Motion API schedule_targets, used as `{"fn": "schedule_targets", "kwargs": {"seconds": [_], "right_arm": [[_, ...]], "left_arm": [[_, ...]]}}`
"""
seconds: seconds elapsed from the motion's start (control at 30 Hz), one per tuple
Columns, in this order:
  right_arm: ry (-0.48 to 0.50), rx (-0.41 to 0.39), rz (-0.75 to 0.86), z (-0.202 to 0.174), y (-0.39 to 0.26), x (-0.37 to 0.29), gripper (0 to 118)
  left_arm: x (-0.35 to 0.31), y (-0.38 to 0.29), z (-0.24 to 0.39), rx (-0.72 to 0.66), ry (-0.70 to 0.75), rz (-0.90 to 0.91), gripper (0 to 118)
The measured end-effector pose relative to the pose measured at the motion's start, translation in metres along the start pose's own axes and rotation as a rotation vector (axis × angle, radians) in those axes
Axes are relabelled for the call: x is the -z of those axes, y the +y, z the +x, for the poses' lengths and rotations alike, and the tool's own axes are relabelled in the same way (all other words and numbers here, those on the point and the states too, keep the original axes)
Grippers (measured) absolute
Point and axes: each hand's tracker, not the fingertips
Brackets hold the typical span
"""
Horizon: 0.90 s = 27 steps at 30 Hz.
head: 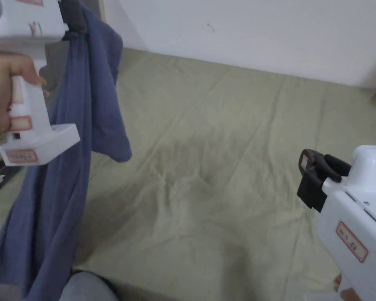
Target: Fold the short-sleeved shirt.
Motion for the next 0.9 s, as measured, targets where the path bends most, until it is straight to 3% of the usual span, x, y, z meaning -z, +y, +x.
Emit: {"fn": "schedule_targets", "kwargs": {"seconds": [0.3, 0.57, 0.73, 0.9], "right_arm": [[-0.134, 0.008, 0.131, 0.039, 0.026, -0.054, 0], [-0.254, 0.028, 0.161, 0.076, 0.032, -0.083, 0], [-0.309, 0.052, 0.16, 0.095, 0.025, -0.093, 0], [-0.346, 0.081, 0.113, 0.113, 0.009, -0.088, 0]], "left_arm": [[-0.032, 0.122, 0.105, 0.018, -0.261, 0.17, 0], [-0.003, 0.157, 0.204, 0.068, -0.262, 0.169, 0], [0.042, 0.117, 0.247, 0.18, -0.275, 0.065, 0], [0.115, 0.011, 0.276, 0.286, -0.303, -0.228, 0]]}}
